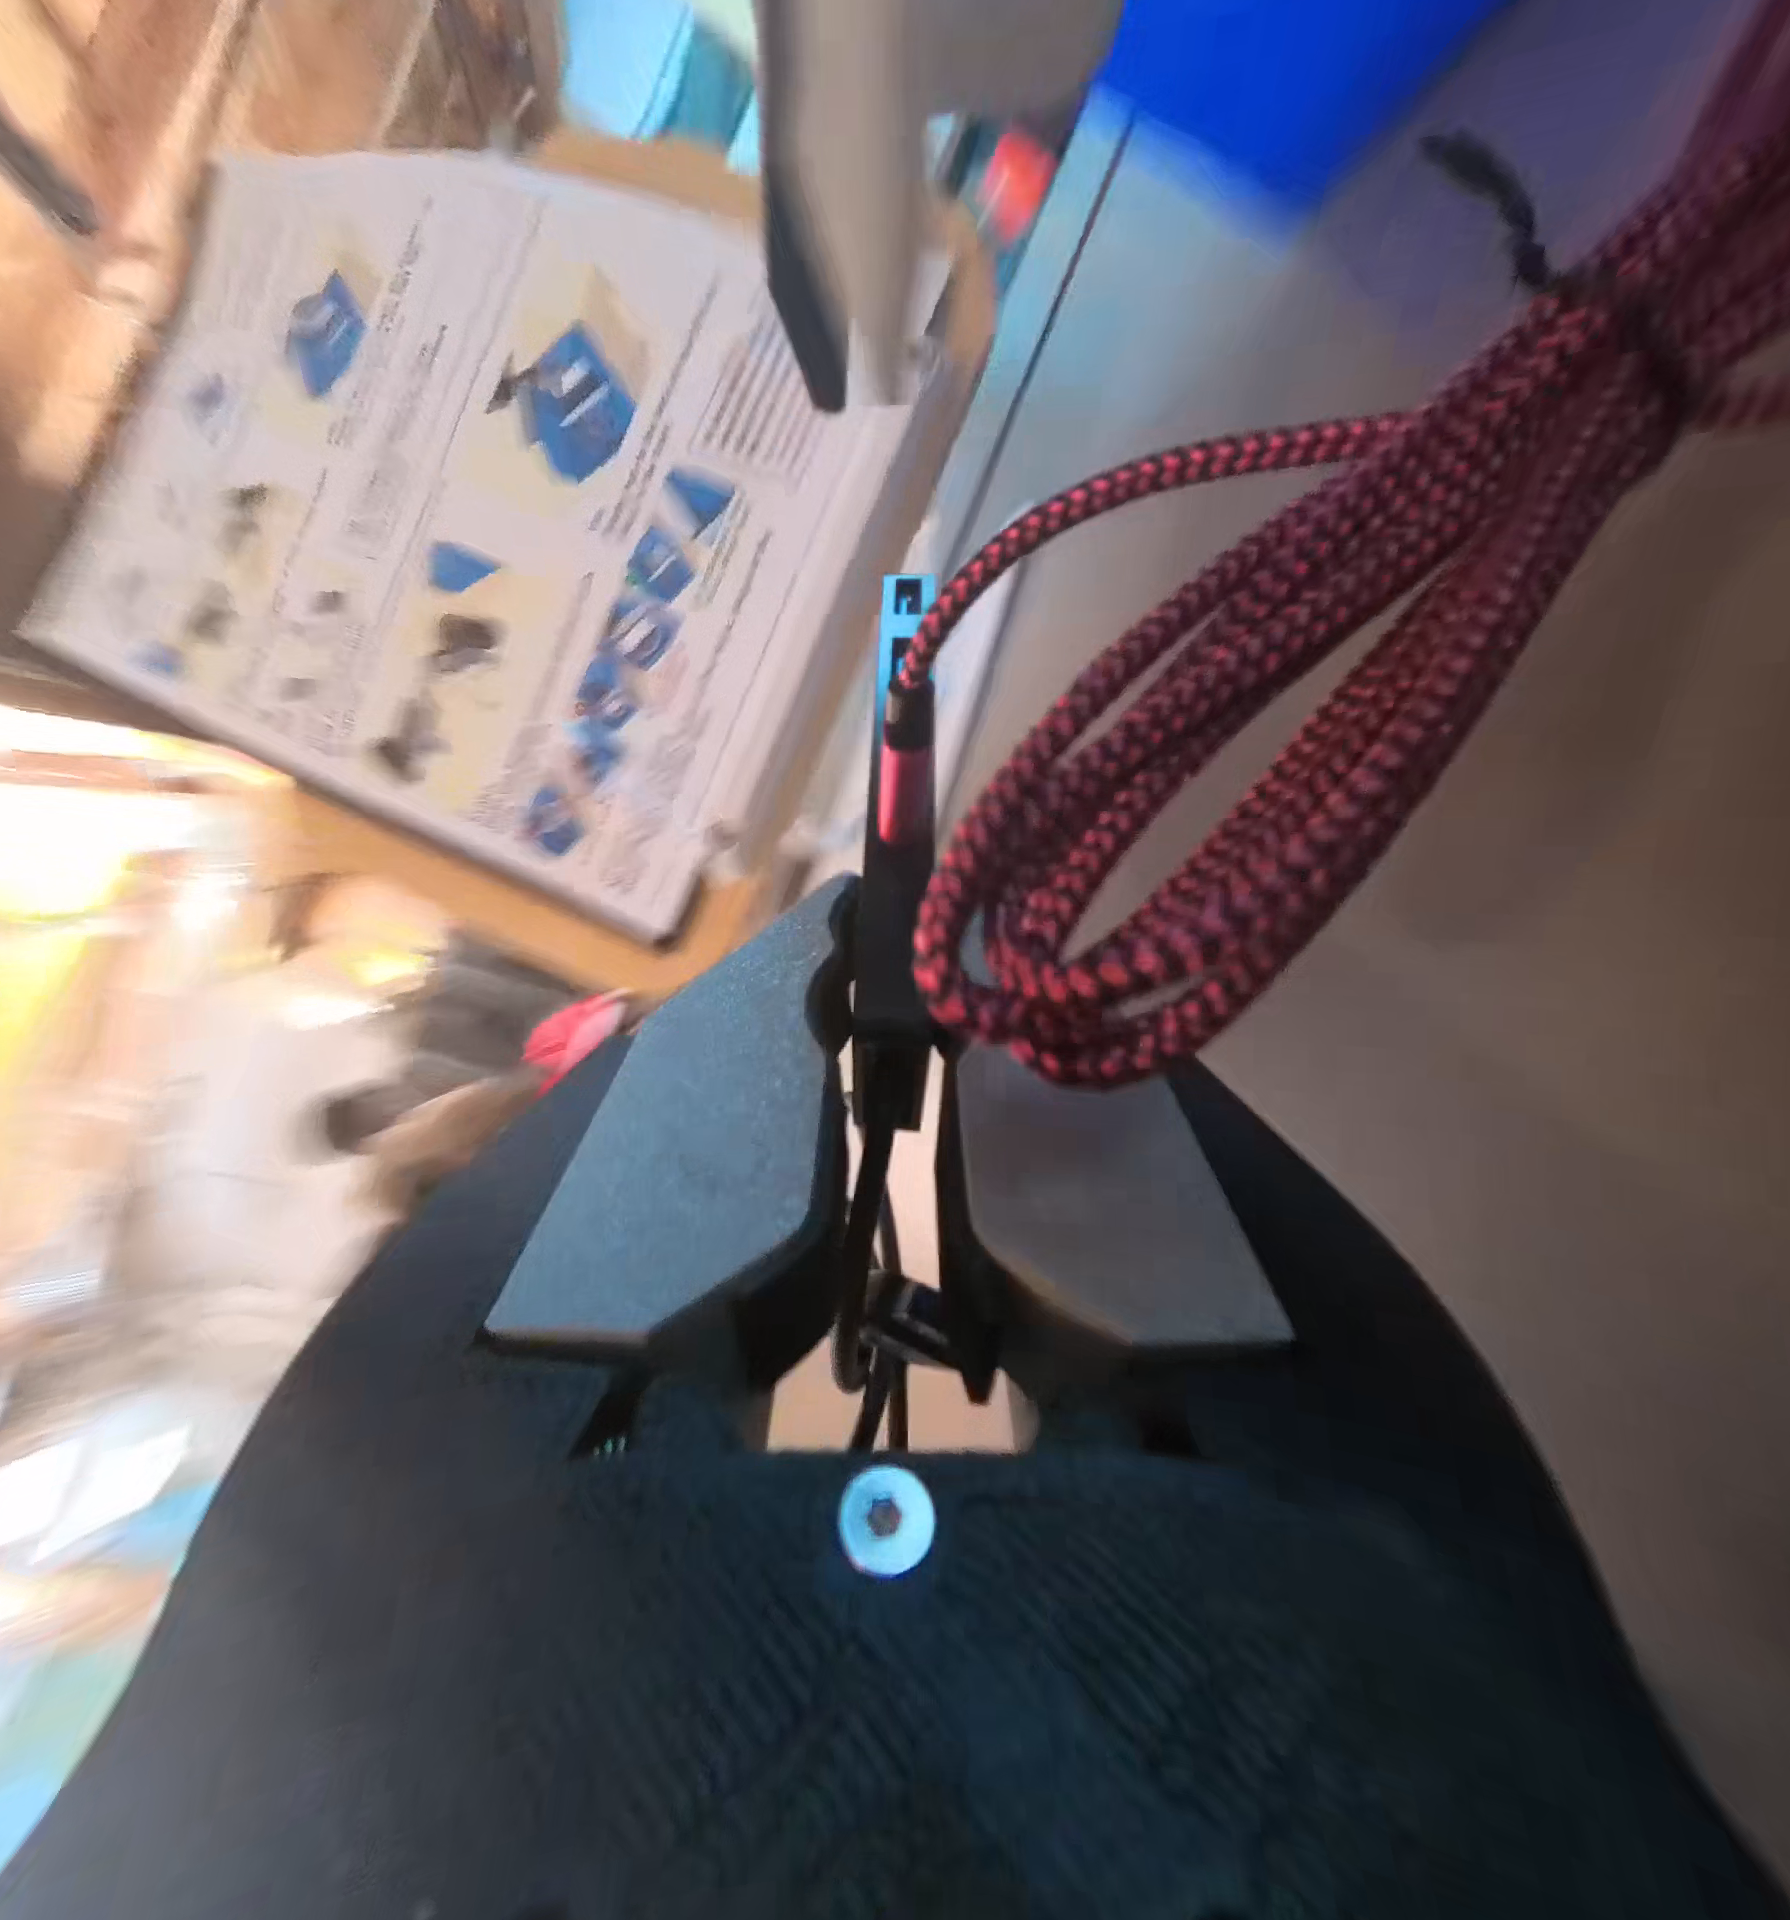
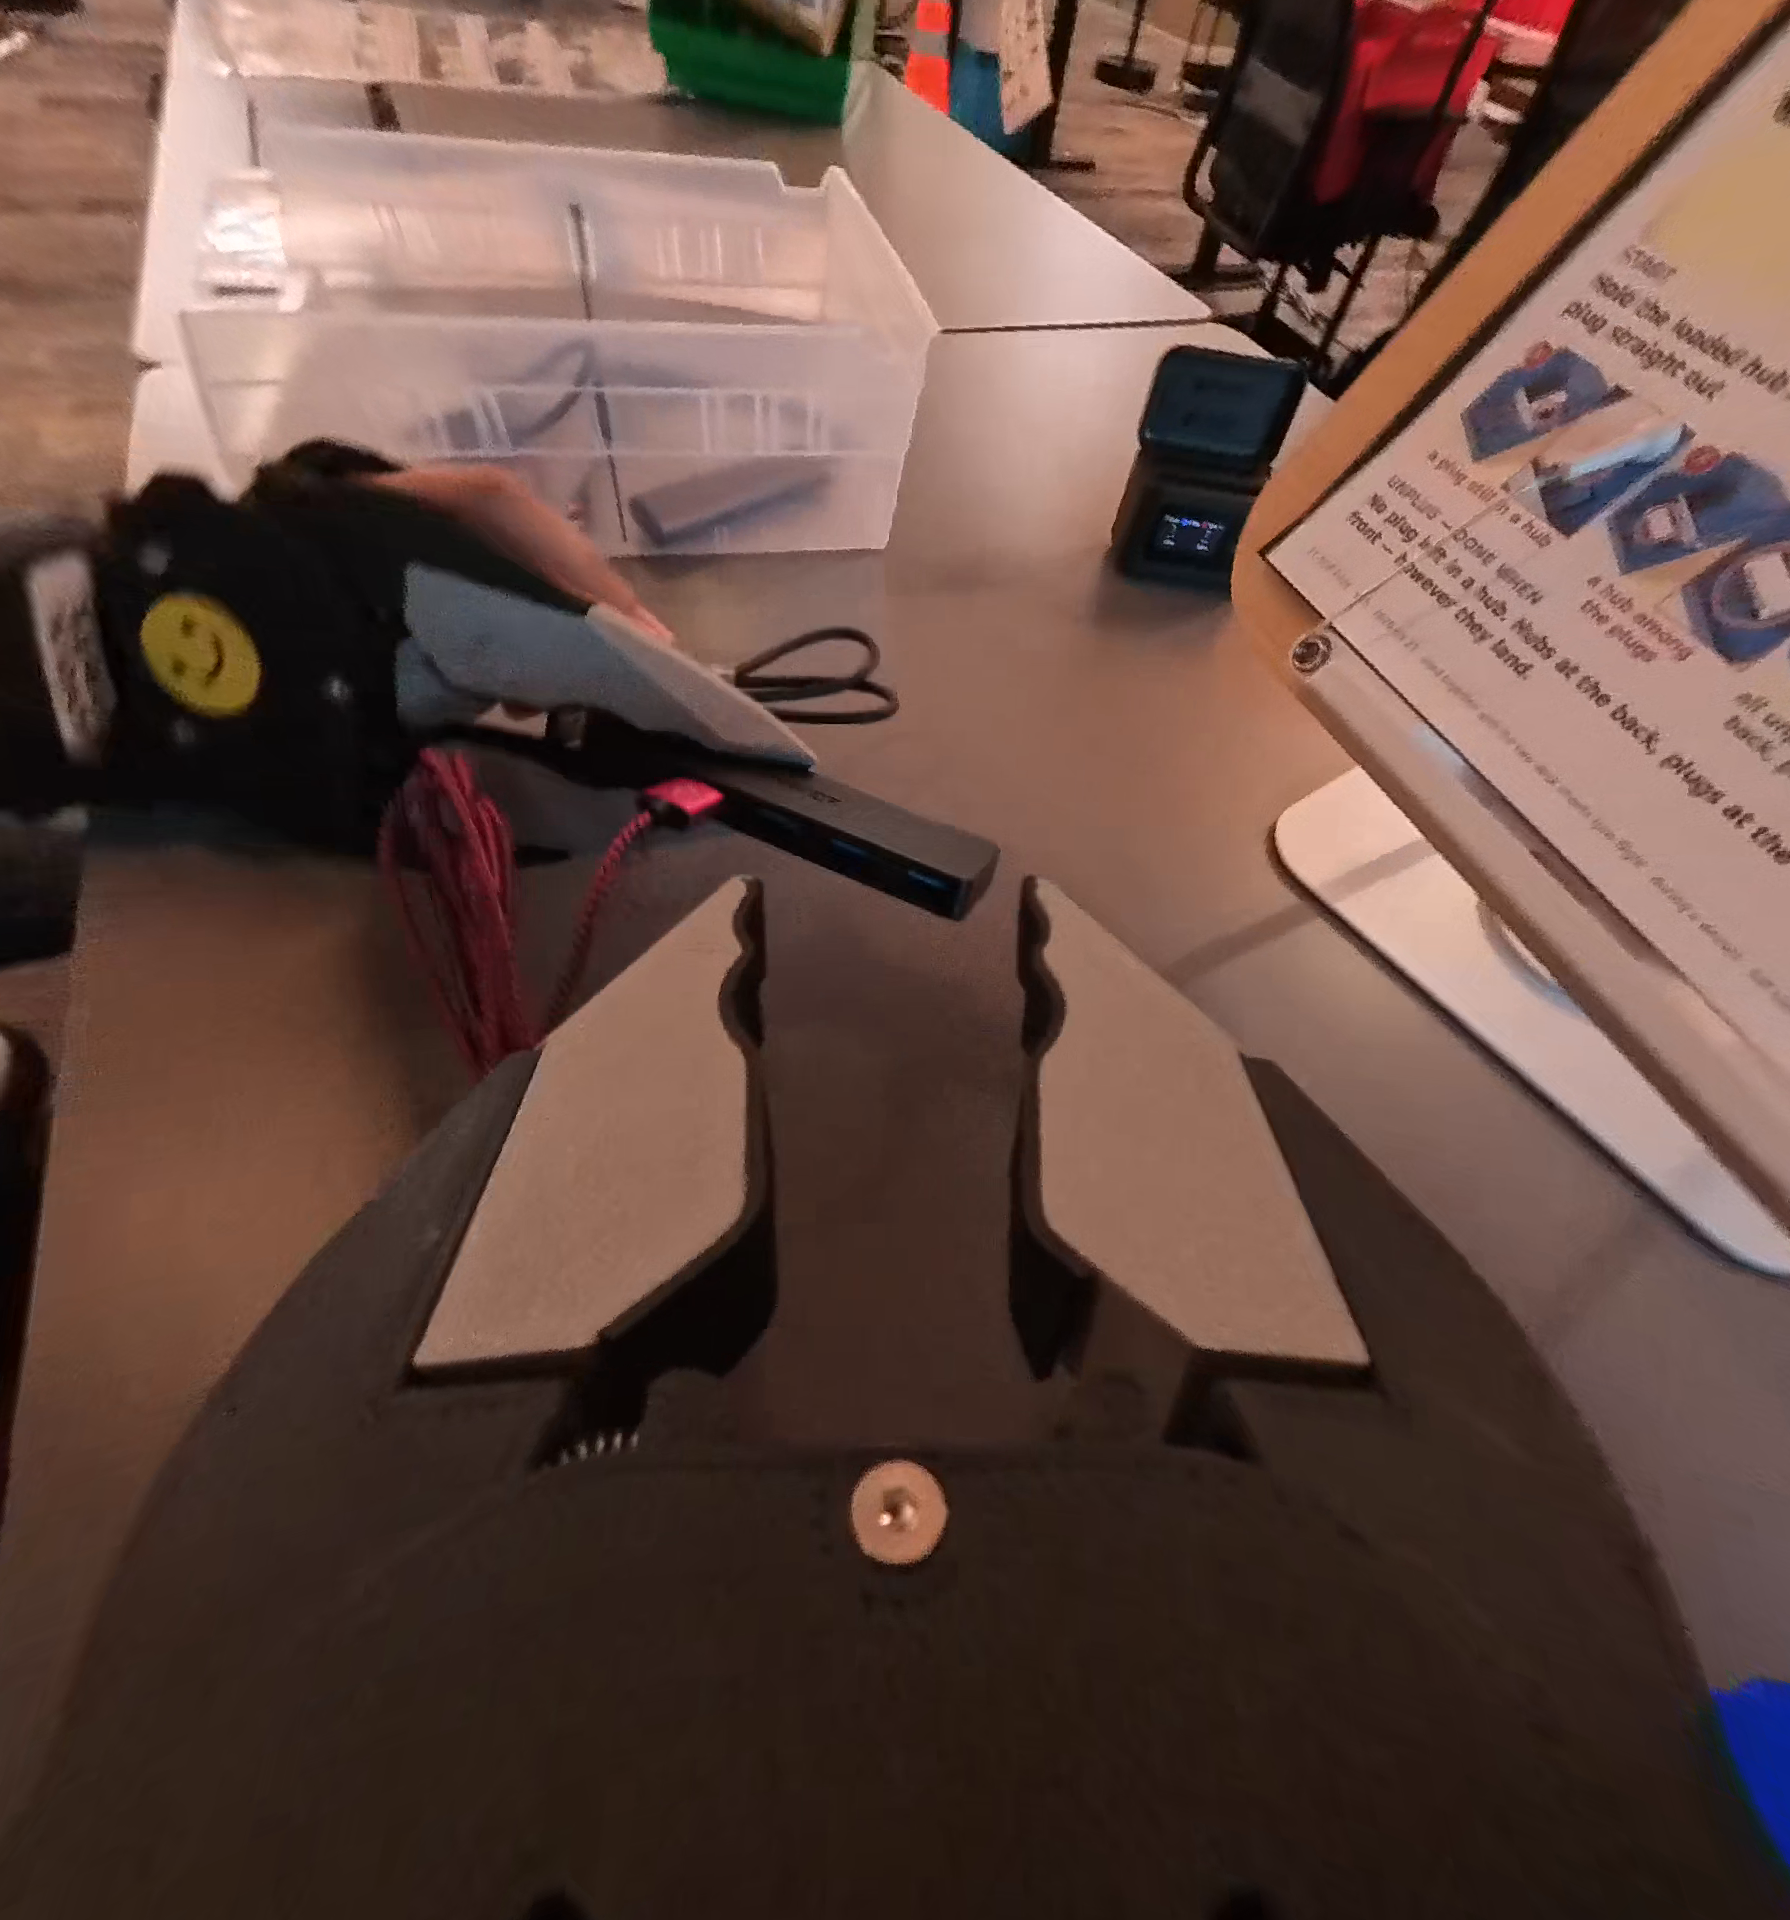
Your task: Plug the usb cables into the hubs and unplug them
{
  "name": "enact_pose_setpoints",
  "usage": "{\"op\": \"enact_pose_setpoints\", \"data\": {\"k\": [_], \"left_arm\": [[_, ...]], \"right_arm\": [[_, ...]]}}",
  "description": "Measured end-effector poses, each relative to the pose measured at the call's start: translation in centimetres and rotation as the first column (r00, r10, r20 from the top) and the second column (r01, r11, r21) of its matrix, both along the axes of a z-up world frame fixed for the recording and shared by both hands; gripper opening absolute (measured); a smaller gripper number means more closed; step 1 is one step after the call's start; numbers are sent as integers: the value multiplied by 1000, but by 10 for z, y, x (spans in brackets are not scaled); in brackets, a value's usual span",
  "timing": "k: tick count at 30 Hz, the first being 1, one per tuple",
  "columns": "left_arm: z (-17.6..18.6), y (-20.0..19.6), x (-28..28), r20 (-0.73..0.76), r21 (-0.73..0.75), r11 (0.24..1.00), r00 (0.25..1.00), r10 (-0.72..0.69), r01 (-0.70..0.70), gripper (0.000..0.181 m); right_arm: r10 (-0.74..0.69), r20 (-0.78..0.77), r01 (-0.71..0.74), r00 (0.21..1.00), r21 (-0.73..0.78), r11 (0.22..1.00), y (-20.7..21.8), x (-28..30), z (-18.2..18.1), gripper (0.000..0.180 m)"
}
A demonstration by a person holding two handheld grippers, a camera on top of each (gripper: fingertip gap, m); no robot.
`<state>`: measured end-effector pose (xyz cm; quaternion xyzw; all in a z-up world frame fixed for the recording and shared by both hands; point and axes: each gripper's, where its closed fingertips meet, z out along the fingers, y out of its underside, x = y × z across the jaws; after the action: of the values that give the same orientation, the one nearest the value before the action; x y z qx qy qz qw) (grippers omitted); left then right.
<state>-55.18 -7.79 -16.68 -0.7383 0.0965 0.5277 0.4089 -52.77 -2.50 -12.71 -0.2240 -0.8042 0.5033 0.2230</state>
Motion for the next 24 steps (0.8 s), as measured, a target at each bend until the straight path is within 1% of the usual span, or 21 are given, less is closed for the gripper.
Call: {"op": "enact_pose_setpoints", "data": {"k": [3,6,8,9,10,11,13,15,17,19,21,22,23,24], "left_arm": [[-1,6,22,143,101,975,967,-210,197,8],[6,9,42,242,210,923,898,-368,322,8],[6,12,54,316,258,887,834,-452,383,7],[5,13,59,341,271,873,808,-481,405,7],[3,13,63,354,278,863,790,-500,422,7],[4,13,64,362,285,858,781,-509,427,8],[4,13,66,386,294,853,763,-519,431,8],[7,15,66,404,319,847,748,-527,424,10],[21,16,63,401,385,837,746,-532,390,15],[38,11,60,369,456,812,753,-545,364,15],[56,1,58,318,522,779,769,-555,346,14],[65,-4,61,286,556,749,764,-579,359,14],[74,-10,64,256,593,714,754,-605,372,10],[79,-15,68,245,608,689,733,-635,394,3]], "right_arm": [[84,-141,-69,986,103,992,-3,11,2,49],[176,-287,-119,942,204,972,-14,24,-3,51],[228,-294,-153,928,258,954,-23,31,-13,53],[253,-273,-183,928,256,949,-29,35,-15,52],[285,-247,-225,926,247,943,-34,41,-17,37],[311,-218,-255,925,248,935,-38,46,-18,15],[317,-192,-265,929,252,931,-39,48,-19,13],[315,-208,-255,926,269,929,-38,51,-16,13],[283,-220,-220,934,273,937,-35,53,-5,11],[241,-224,-184,944,249,951,-27,57,12,9],[197,-221,-147,955,223,964,-13,62,33,8],[170,-214,-125,962,207,970,-6,65,44,7],[133,-216,-91,967,193,977,3,67,56,8],[83,-227,-41,970,183,982,14,68,68,8]]}}
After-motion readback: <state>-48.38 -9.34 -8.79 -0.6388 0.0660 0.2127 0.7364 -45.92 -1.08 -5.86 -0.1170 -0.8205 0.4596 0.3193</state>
